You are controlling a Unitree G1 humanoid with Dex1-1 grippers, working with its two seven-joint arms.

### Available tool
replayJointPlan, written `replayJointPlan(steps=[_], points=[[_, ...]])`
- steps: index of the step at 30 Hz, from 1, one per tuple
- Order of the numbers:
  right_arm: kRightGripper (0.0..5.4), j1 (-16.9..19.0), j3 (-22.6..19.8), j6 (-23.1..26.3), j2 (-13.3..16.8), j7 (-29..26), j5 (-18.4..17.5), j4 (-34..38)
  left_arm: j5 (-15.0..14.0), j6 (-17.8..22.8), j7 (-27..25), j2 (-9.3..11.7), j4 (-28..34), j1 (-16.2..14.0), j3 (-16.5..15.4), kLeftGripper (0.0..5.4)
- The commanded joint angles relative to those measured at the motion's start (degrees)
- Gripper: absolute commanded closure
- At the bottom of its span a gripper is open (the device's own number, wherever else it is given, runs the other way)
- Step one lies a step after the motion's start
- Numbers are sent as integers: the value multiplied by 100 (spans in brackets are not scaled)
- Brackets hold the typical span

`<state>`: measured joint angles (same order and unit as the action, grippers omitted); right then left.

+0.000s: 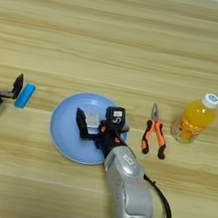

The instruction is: Move the objects on the table

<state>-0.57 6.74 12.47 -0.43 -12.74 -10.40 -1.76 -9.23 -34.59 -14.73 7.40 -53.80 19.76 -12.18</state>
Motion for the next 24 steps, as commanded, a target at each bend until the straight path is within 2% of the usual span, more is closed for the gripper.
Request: replayJointPlan(steps=[1,6,10,20,24], points=[[2,-14,-36,-518,97,312,456,-189,12,-45,-1,-6,34,-13,9,0],[2,-45,-220,-1125,167,645,784,-324,16,-69,-22,-14,47,-22,19,0],[2,-86,-382,-1456,215,792,888,-459,40,-132,-58,-23,88,-42,54,0],[2,-220,-783,-1807,301,870,792,-787,84,-226,-108,-58,281,-127,207,0],[2,-240,-849,-1845,301,888,781,-841,161,-233,-52,-88,629,-236,317,0]])
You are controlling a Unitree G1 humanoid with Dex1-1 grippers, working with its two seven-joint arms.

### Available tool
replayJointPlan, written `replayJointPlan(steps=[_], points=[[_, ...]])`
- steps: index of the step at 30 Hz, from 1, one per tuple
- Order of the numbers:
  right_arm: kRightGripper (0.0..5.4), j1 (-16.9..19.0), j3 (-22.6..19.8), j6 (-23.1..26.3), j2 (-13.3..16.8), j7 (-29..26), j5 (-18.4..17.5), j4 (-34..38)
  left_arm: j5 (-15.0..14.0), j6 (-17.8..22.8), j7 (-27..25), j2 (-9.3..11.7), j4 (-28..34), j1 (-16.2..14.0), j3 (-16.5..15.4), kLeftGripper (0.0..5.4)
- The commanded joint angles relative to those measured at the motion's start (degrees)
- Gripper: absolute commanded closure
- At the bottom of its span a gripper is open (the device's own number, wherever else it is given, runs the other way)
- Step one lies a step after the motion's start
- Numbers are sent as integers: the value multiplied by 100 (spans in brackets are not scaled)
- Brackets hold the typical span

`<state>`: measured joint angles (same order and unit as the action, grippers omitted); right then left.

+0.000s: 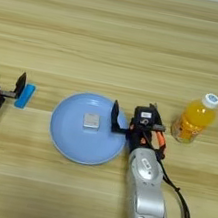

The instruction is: Move the objects on the table

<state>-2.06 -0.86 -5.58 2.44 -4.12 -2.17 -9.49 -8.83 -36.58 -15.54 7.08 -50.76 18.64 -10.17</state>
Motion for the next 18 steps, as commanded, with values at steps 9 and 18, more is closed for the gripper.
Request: replayJointPlan(steps=[9,18], points=[[2,-138,-304,-64,65,97,-34,-116,251,291,-208,-191,1776,-680,644,0],[2,-162,-384,-53,72,105,-26,-119,209,952,-759,-195,3048,-1051,1319,0]])
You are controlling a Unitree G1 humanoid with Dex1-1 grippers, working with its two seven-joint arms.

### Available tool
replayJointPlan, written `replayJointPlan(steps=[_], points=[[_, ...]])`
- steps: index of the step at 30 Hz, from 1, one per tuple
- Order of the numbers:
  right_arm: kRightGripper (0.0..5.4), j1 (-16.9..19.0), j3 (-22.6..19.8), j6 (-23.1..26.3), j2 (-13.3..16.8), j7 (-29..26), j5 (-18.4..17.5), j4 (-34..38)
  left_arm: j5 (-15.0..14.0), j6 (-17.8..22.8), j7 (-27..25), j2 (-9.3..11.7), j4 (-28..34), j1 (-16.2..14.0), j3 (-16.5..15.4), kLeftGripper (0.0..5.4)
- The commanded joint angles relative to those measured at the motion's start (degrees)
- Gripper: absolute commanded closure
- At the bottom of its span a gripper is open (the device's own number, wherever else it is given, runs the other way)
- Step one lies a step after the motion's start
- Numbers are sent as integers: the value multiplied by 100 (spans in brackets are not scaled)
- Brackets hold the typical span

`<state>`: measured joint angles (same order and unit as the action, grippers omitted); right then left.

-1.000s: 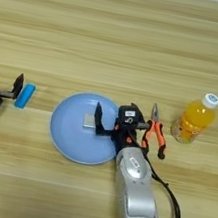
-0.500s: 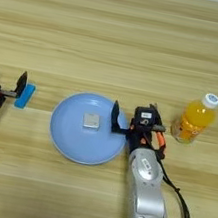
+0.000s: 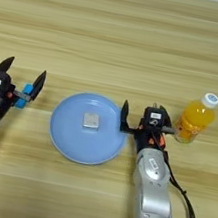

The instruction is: Move the objects on the table

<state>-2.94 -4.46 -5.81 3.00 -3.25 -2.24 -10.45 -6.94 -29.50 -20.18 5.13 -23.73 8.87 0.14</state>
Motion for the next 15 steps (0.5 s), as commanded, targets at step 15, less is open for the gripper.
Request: replayJointPlan(steps=[15], points=[[2,-32,-96,2,11,72,-59,99,365,799,-1068,-239,283,364,1406,0]])
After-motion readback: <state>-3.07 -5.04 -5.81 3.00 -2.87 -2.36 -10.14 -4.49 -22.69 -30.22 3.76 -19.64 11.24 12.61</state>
